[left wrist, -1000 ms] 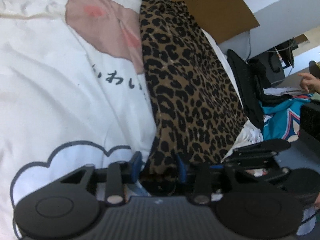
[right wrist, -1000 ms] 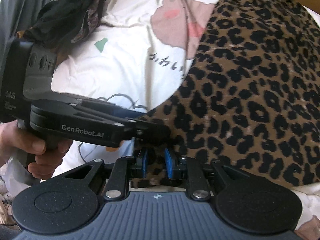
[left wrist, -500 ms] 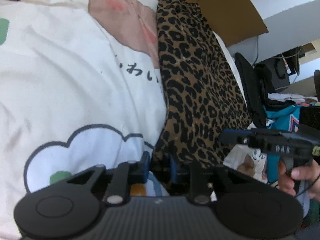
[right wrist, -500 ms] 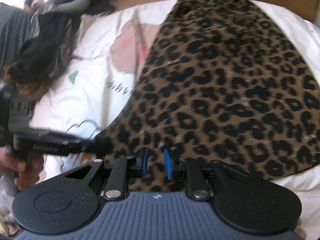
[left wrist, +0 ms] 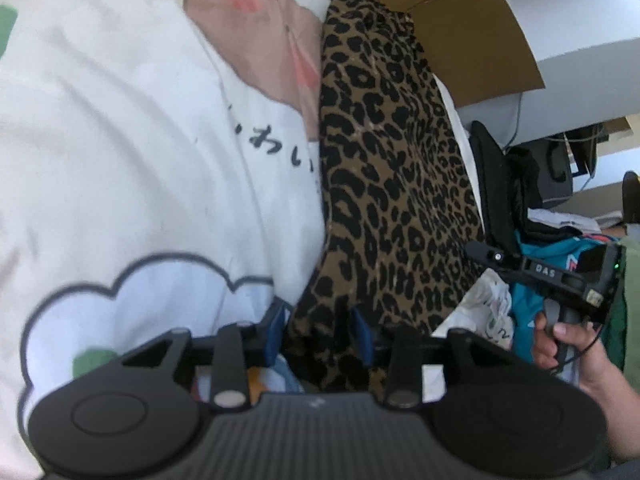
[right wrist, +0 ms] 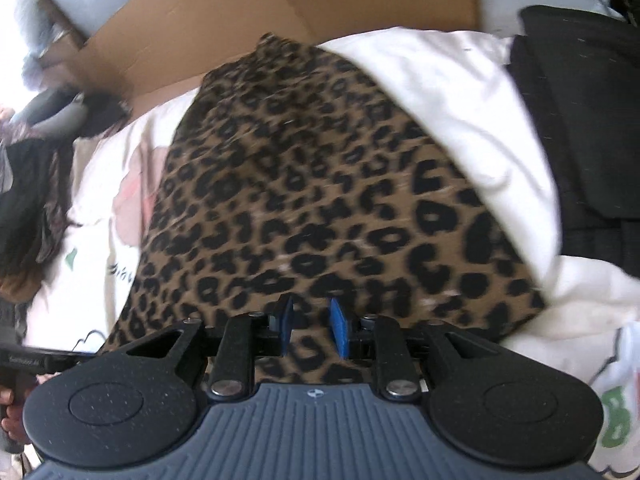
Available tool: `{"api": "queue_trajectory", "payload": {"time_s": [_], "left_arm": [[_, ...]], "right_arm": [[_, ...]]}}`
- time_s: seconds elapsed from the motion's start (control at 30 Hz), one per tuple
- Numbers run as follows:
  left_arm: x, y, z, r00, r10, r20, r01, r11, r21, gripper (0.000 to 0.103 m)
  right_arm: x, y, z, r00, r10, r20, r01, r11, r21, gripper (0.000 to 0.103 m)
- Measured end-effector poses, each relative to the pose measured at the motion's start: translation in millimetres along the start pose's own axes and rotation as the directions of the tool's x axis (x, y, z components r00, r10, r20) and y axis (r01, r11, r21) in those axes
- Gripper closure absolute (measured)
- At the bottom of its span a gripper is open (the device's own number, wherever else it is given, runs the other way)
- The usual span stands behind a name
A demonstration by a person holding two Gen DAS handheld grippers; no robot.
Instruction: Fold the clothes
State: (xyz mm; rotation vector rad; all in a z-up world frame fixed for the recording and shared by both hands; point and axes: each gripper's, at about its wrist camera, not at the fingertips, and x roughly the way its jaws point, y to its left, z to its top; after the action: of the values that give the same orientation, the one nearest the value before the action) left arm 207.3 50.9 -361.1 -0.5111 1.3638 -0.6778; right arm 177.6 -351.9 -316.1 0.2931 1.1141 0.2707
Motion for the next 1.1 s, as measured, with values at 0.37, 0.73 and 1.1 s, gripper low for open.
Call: {"api": "queue_trajectory", "payload": {"time_s": [0.37,0.73,1.1], "left_arm": [[0,3,-8,0.995,-0.098,-0.014,0.096,0.99,-0.101,0.067],[4,4,-20,0.994,-0.108,-0.011,0.105,0.983,-0.154,0.066],[12,3,-15,0.997,-0.078,0.003,0.077,0.986,-0.146,0.07]], "right_arm": [[-24,-50,5,0.992,-0.128,0.02,0.127,0.992,0.026,0.07],[-24,-66,9,0.976,-0.213,0.049,0.215,0.976,-0.029,0.058],[-4,-81,15,0.986,-0.169,0.016,0.169,0.985,-0.044,0.058]]}}
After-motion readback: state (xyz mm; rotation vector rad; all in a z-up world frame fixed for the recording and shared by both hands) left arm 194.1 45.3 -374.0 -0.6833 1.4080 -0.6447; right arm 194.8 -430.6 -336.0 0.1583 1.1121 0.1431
